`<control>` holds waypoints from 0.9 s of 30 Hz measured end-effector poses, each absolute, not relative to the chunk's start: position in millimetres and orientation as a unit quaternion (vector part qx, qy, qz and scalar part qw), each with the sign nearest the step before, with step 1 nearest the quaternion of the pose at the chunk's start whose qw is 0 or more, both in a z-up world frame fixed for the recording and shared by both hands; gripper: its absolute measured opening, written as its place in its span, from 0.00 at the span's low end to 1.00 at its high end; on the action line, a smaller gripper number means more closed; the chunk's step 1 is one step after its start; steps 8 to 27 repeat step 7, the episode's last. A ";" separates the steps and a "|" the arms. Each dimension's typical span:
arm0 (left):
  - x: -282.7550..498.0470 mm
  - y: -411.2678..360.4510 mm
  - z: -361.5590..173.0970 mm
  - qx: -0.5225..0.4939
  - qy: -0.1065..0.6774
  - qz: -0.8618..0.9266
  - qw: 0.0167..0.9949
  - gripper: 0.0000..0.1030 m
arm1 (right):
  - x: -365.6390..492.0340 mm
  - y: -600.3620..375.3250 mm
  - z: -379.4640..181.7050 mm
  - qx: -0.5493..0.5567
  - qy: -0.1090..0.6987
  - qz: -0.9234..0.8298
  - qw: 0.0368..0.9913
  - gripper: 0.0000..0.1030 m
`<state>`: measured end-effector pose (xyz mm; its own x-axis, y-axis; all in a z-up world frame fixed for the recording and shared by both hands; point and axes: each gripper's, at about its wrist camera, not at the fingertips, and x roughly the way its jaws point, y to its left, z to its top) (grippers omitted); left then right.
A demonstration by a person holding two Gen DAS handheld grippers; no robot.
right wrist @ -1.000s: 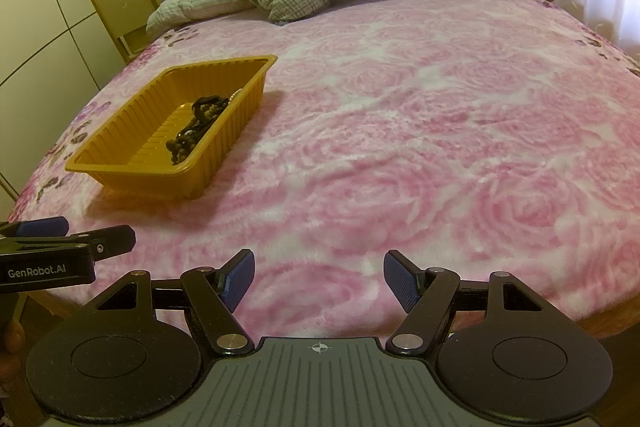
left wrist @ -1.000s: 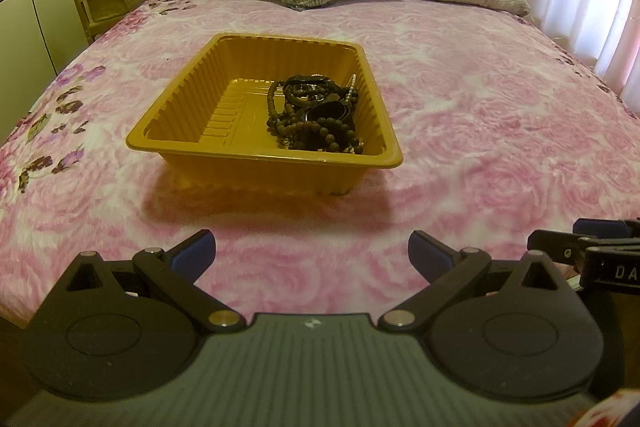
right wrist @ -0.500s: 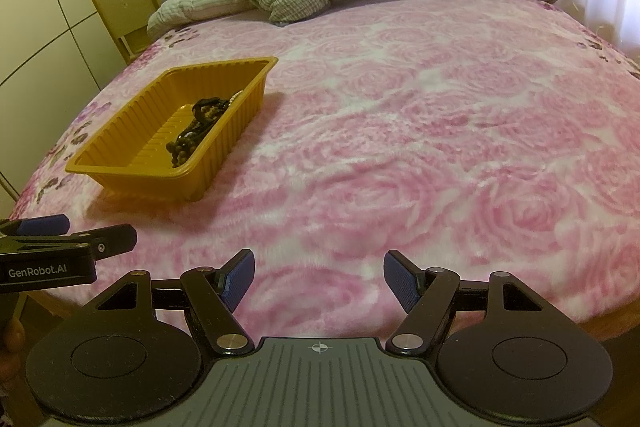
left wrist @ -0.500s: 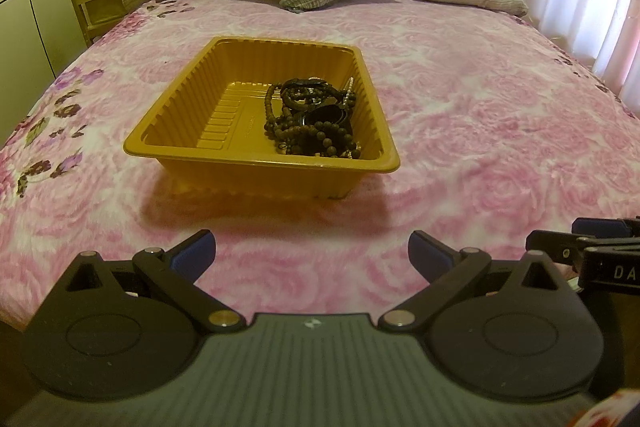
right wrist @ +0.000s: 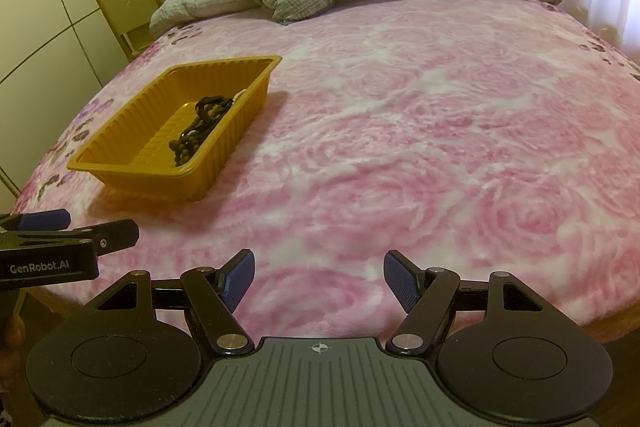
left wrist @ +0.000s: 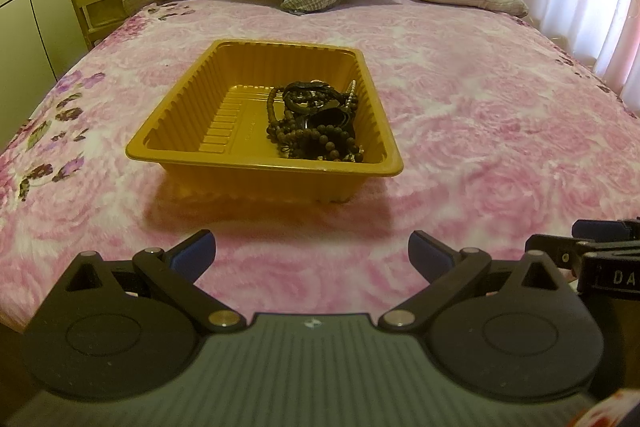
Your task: Organize jewelry
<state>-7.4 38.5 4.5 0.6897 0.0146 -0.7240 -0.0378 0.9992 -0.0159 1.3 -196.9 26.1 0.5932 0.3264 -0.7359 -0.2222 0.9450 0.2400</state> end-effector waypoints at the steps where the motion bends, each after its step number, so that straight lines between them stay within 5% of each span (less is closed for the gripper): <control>1: -7.2 39.2 4.3 -0.015 0.394 0.015 0.919 0.99 | 1.4 -196.4 25.7 0.061 0.424 0.154 0.890 0.69; 27: -7.2 40.2 5.2 -0.010 0.386 0.014 0.922 0.99 | 1.3 -195.4 23.3 0.059 0.426 0.155 0.889 0.69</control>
